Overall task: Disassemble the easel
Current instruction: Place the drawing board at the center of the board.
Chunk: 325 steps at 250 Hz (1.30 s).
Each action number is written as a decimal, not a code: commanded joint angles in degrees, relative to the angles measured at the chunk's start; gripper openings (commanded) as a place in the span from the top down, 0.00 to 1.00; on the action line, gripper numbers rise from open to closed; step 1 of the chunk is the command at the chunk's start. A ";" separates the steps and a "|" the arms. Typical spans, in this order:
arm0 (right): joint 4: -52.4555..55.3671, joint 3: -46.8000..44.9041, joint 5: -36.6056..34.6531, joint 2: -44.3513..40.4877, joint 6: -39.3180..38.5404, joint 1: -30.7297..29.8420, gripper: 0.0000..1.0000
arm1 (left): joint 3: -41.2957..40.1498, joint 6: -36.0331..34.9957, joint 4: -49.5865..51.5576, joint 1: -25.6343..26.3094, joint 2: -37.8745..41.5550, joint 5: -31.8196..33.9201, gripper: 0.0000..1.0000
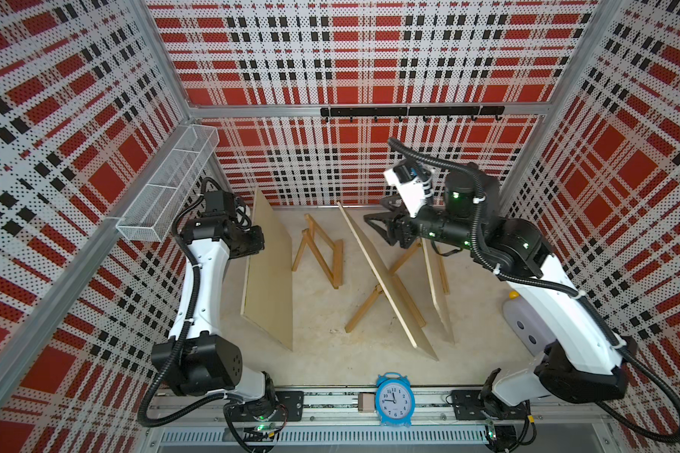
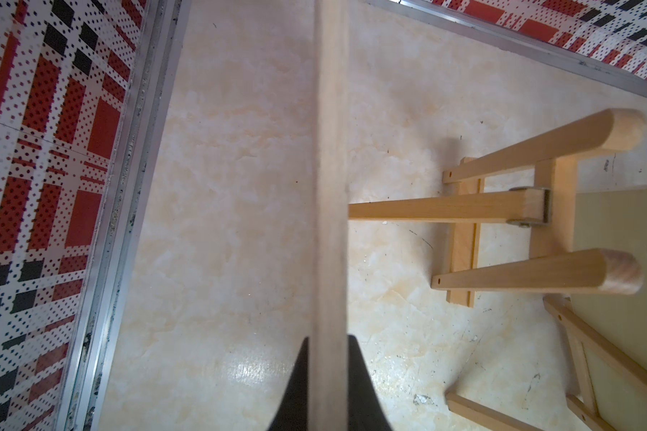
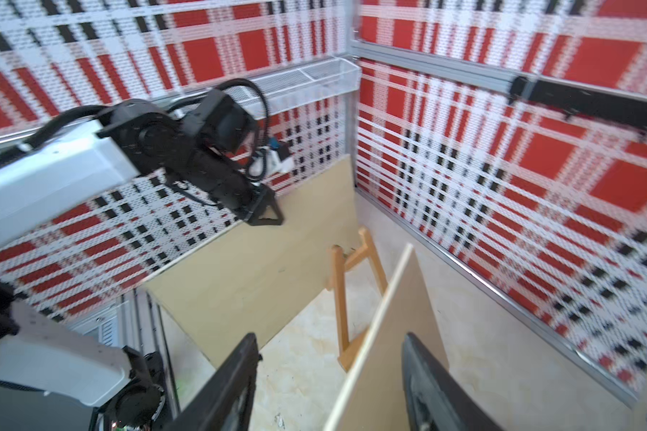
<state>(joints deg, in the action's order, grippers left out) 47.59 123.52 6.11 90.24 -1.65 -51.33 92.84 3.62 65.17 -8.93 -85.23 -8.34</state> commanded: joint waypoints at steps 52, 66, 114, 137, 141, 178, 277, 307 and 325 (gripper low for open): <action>8.38 20.81 -2.07 22.75 -4.02 -7.03 0.43 | -2.49 -2.21 -0.31 2.39 -4.75 4.01 1.00; 8.09 22.97 -2.80 25.01 -2.44 -7.30 0.47 | -2.66 -2.04 -0.31 2.57 -4.86 3.42 1.00; 5.37 23.07 -6.98 29.16 0.94 -8.28 0.51 | -3.10 -0.31 -0.56 3.36 -4.09 1.66 1.00; 5.38 23.08 -8.31 30.32 1.47 -8.28 0.49 | -3.43 0.48 -1.35 4.02 -3.64 1.37 1.00; 5.35 23.01 -8.42 30.49 1.41 -8.30 0.49 | -3.45 0.58 -1.40 4.07 -3.76 1.39 1.00; 4.71 22.82 -8.44 30.20 1.26 -8.29 0.47 | -3.36 1.19 -1.46 3.04 -5.76 1.32 1.00; 4.68 18.46 -9.37 25.73 1.34 -8.20 0.45 | -4.15 -1.94 1.70 -2.50 -9.25 8.18 0.93; 4.35 17.81 -9.34 24.49 1.39 -8.17 0.45 | -4.59 -3.86 1.78 -2.91 -9.98 11.27 0.99; 4.37 17.72 -9.07 23.88 1.30 -8.21 0.45 | -4.77 -4.76 1.98 -3.15 -11.06 13.32 1.00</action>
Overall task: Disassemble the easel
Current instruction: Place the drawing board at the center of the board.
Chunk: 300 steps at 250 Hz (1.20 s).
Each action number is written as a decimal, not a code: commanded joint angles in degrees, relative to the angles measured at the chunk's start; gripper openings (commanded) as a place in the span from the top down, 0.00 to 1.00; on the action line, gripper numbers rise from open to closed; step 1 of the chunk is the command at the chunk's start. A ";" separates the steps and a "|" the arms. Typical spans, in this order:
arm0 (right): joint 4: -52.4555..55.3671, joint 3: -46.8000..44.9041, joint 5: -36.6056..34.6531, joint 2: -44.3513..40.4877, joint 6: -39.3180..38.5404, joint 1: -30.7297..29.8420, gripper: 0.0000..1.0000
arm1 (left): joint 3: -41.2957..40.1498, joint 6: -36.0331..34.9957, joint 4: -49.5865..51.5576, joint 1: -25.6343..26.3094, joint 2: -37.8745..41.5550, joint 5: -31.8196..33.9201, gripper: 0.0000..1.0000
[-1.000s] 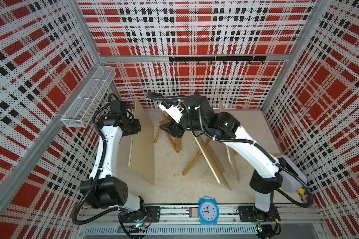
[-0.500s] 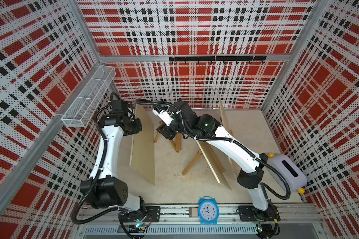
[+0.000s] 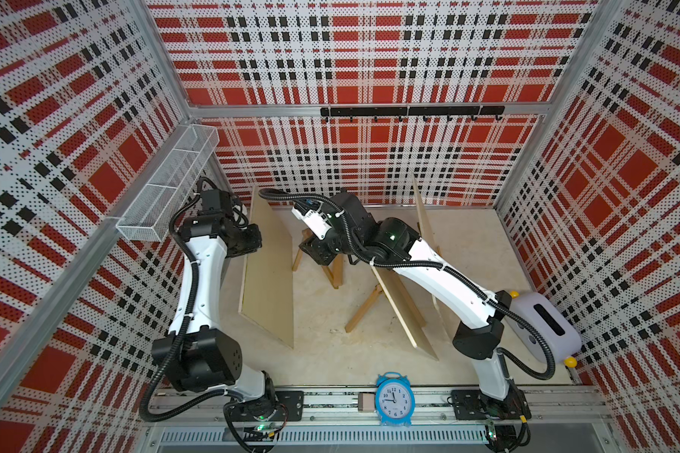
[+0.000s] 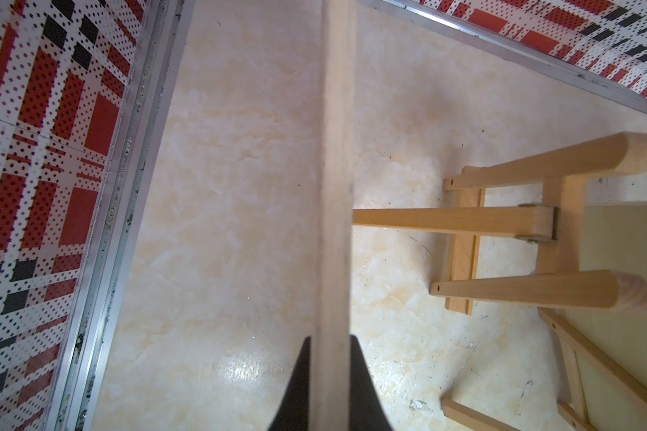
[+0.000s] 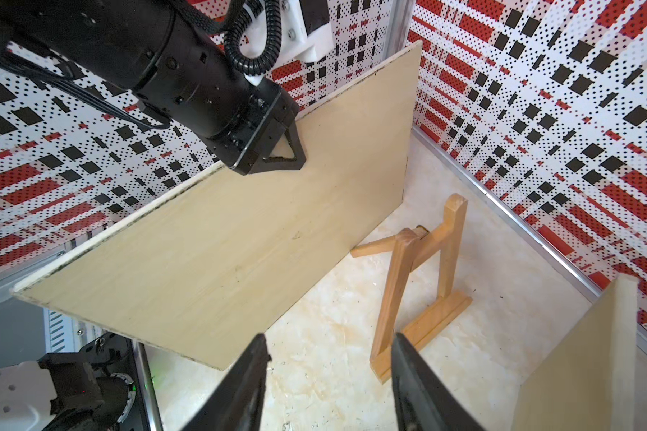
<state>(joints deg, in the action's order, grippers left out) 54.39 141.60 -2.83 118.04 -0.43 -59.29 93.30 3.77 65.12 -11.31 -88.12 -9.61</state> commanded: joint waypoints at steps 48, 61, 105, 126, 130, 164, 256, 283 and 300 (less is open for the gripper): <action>-2.51 -1.62 0.07 -5.51 0.16 -0.23 0.44 | -5.93 -6.39 4.33 -1.18 -9.56 22.33 1.00; -2.65 -2.29 0.09 -6.08 0.25 -0.29 0.44 | -6.11 -6.21 4.22 -1.45 -8.95 22.91 1.00; -3.04 -3.15 0.78 -6.70 0.43 -0.22 0.44 | -4.82 -6.05 4.48 -2.13 -6.46 24.17 0.72; -3.18 -3.31 0.85 -6.85 0.34 -0.23 0.44 | -4.11 -6.06 4.58 -2.22 -5.43 24.11 0.68; -3.20 -3.41 0.85 -6.86 0.27 -0.23 0.44 | -4.09 -6.06 4.58 -2.30 -5.25 24.15 0.68; -3.24 -3.74 1.15 -7.28 0.01 -0.25 0.44 | -4.09 -6.14 4.68 -2.29 -4.13 24.26 0.75; -2.82 -5.07 1.76 -8.08 -0.45 -0.28 0.44 | -5.48 -7.59 3.35 -2.17 0.43 22.87 0.64; -3.01 -5.70 1.95 -8.43 -0.54 -0.23 0.44 | -5.85 -7.72 2.90 -2.31 0.64 21.80 0.57; -3.26 -6.26 2.03 -8.74 -0.63 -0.27 0.44 | -5.85 -7.71 2.90 -2.33 0.30 21.12 0.54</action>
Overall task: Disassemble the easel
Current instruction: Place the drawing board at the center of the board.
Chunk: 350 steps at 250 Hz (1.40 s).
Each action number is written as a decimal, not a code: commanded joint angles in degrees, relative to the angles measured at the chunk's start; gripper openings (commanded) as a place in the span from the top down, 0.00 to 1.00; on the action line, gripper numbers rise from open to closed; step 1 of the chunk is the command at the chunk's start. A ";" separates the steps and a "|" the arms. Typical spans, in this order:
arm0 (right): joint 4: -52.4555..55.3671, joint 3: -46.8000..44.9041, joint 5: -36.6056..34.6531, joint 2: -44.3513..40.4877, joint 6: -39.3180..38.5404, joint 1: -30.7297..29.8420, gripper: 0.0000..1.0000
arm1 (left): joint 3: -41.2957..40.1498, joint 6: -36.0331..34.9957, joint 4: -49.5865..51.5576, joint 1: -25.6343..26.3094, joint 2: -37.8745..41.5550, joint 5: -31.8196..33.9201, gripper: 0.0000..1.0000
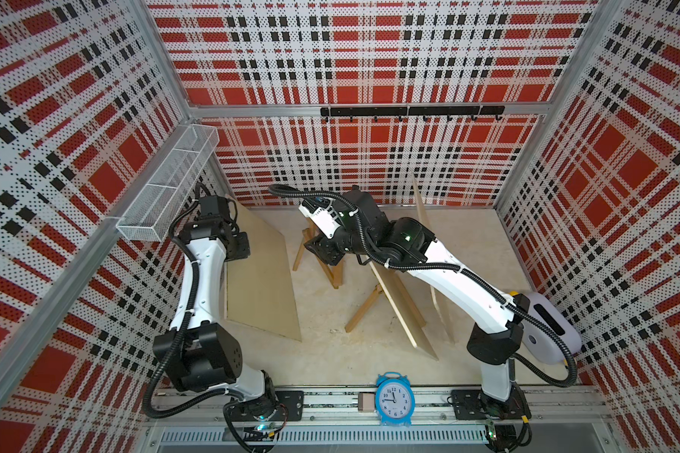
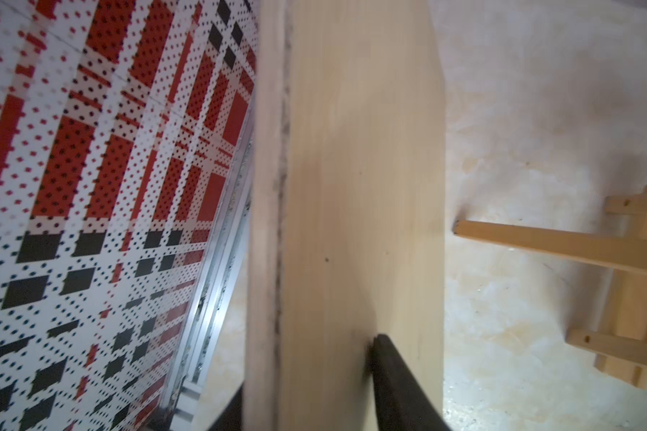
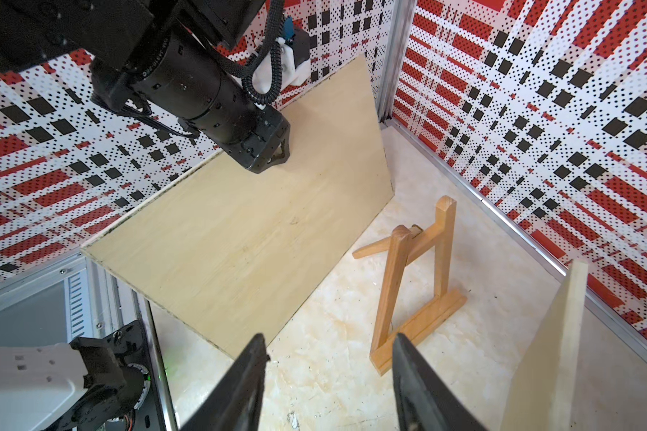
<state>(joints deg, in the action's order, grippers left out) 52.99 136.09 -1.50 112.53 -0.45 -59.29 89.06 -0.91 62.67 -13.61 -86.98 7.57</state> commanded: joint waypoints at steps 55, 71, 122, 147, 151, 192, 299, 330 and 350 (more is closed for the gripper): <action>-1.88 -1.84 0.97 -3.98 -0.79 -0.23 0.44 | -1.69 -2.70 5.44 -0.07 -1.77 3.75 0.45; -2.17 -2.41 0.97 -4.42 -0.87 -0.23 0.44 | -1.78 -2.61 5.44 -0.01 -1.79 4.45 0.45; -2.44 -3.71 0.88 -5.40 -1.30 -0.22 0.43 | -1.56 -2.33 6.12 -0.01 -1.89 9.21 0.39; -2.42 -3.93 1.06 -5.55 -1.53 -0.22 0.43 | -1.43 -1.92 6.54 0.01 -1.77 10.88 0.32; -2.36 -3.86 1.05 -5.53 -1.57 -0.26 0.43 | -1.35 -1.84 6.65 0.00 -1.70 11.16 0.30; -2.08 -4.18 1.32 -5.63 -1.64 -0.22 0.43 | -1.43 -1.81 6.70 -0.01 -0.56 11.25 0.29; -2.38 -5.85 1.24 -6.72 -1.66 -0.24 0.44 | -3.18 1.38 6.31 -1.31 2.57 3.14 0.70; -3.71 -7.94 0.45 -8.48 -1.75 -0.23 0.44 | -8.12 7.69 5.44 -5.36 3.95 -5.85 0.77; -3.92 -9.12 0.10 -9.66 -2.08 -0.24 0.44 | -12.50 9.65 3.64 -6.43 3.97 -9.55 0.77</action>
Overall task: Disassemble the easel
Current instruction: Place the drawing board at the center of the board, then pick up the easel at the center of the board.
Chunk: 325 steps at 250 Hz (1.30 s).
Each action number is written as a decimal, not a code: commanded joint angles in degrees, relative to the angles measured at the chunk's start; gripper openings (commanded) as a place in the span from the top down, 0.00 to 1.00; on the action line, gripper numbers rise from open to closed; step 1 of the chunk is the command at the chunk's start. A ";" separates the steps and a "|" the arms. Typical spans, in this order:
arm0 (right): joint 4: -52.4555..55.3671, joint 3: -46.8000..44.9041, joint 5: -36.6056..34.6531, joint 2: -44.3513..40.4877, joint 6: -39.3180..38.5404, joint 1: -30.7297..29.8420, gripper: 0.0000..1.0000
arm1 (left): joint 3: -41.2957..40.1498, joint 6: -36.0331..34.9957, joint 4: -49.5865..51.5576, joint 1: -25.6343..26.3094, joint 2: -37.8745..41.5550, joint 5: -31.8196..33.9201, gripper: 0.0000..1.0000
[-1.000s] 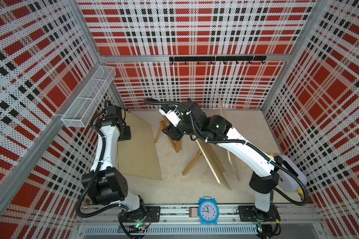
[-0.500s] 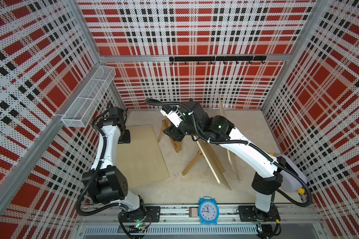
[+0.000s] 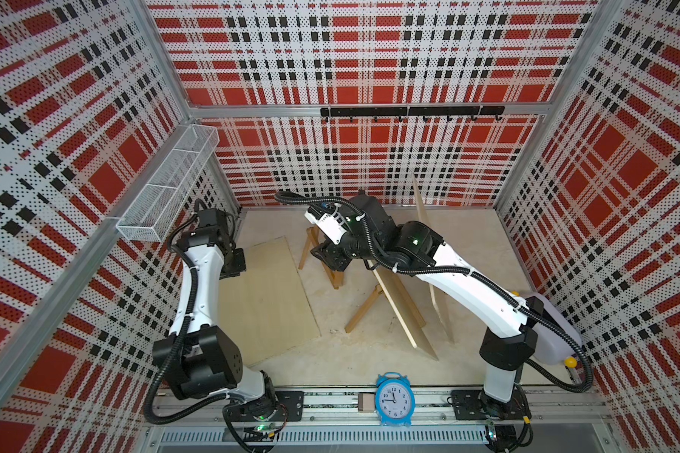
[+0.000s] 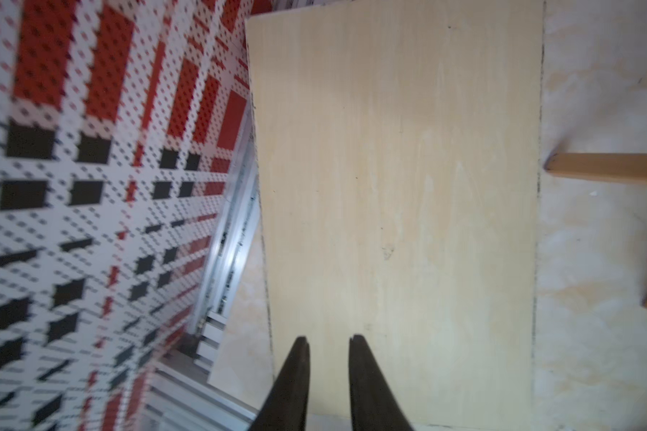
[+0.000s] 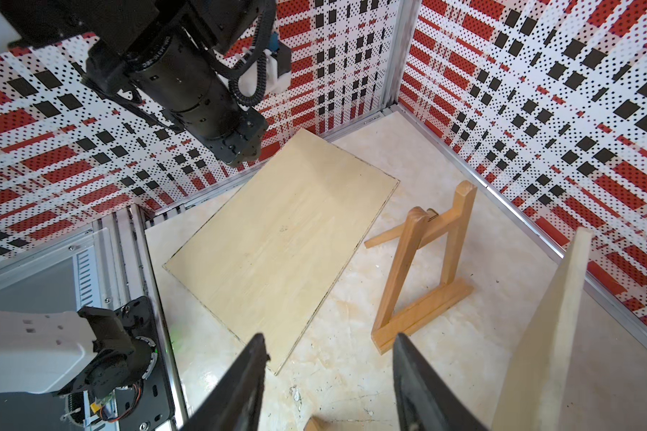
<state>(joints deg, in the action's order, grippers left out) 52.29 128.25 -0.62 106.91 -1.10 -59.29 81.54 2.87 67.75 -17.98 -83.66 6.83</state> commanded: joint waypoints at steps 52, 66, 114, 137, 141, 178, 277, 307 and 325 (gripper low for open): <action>-2.51 -3.71 -2.47 -7.46 -2.41 1.26 0.44 | -7.32 8.82 -8.58 8.31 3.65 -14.75 0.70; -2.22 -4.21 -2.39 -8.14 -2.12 2.10 0.44 | -7.05 10.49 -11.73 12.57 5.77 -13.61 0.68; -2.93 -6.90 -1.45 -10.42 0.08 5.30 0.48 | -6.47 19.27 -19.62 19.69 11.15 -14.72 0.70; -3.68 -8.29 -1.23 -11.22 0.75 6.15 0.48 | -5.95 20.43 -19.66 23.63 12.47 -12.30 0.63; -3.77 -8.36 -1.27 -11.28 0.83 6.19 0.48 | -6.03 20.78 -19.80 24.31 12.80 -11.80 0.62; -3.52 -8.47 -1.22 -11.17 0.84 6.71 0.48 | -8.51 23.92 -26.95 28.35 14.53 -12.27 0.53; -3.22 -7.74 0.15 -10.92 1.10 7.52 0.48 | 0.64 23.04 -29.46 32.21 2.94 -6.89 0.52; -3.29 -8.60 -0.16 -11.33 1.36 7.79 0.48 | 2.78 21.85 -28.81 32.17 0.88 -6.00 0.52; -3.26 -8.89 -0.18 -11.53 1.41 8.04 0.48 | 3.51 21.40 -28.73 32.18 -0.12 -5.78 0.52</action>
<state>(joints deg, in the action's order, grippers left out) 51.16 119.98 -0.91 97.14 -0.36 -51.68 82.50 25.47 39.03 13.93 -82.56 -1.02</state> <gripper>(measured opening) 0.523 0.477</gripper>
